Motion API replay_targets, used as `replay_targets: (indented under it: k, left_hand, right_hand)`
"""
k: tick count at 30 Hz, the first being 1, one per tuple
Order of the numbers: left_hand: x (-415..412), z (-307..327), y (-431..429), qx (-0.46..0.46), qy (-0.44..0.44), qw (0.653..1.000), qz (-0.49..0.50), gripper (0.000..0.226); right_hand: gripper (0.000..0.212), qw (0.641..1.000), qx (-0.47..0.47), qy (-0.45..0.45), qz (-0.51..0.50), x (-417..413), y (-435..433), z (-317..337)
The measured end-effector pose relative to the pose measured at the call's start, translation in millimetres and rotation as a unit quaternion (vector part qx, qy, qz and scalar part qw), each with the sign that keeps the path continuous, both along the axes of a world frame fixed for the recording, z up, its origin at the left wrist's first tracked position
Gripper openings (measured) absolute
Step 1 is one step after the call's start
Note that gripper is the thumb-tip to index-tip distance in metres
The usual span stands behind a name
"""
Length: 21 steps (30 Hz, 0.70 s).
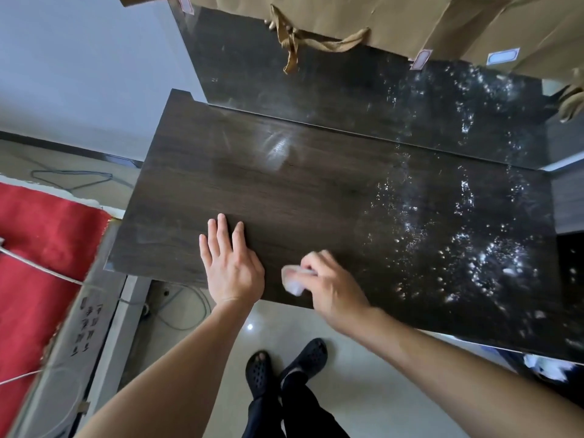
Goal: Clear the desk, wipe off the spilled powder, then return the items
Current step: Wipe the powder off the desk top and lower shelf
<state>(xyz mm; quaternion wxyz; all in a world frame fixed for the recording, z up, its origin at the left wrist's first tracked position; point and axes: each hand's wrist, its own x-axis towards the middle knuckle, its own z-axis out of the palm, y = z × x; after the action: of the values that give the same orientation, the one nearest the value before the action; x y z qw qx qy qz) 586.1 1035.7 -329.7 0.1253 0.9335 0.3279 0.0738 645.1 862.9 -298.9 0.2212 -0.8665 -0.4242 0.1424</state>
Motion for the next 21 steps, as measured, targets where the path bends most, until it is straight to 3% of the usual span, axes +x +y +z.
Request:
replay_targets:
  k: [3,6,9,12,16,21]
  left_hand:
    - [-2,0,0,-0.01,-0.009,1.0,0.003,0.054]
    - [-2,-1,0,-0.003,-0.018,1.0,-0.007,0.051]
    - [-3,-3,2,-0.005,-0.017,1.0,-0.012,0.05]
    - [-5,-4,2,-0.015,-0.014,1.0,-0.022,0.05]
    - [-6,-4,3,-0.026,-0.006,0.999,-0.024,0.044]
    - [-1,8,-26,-0.076,0.01,0.997,0.0,0.04]
  right_hand:
    - [0.037,0.994,-0.009,0.041,0.099,-42,-41,8]
    - [0.033,0.999,-0.009,0.041,-0.025,-21,-45,9]
    - [0.043,0.99,0.01,-0.02,-0.143,10,-23,3]
    - [0.042,0.992,-0.011,-0.036,-0.124,-9,-30,-1]
    - [0.035,0.996,-0.042,0.008,-0.072,-68,-90,6]
    - [0.026,0.969,-0.013,0.034,-0.245,-25,-128,38]
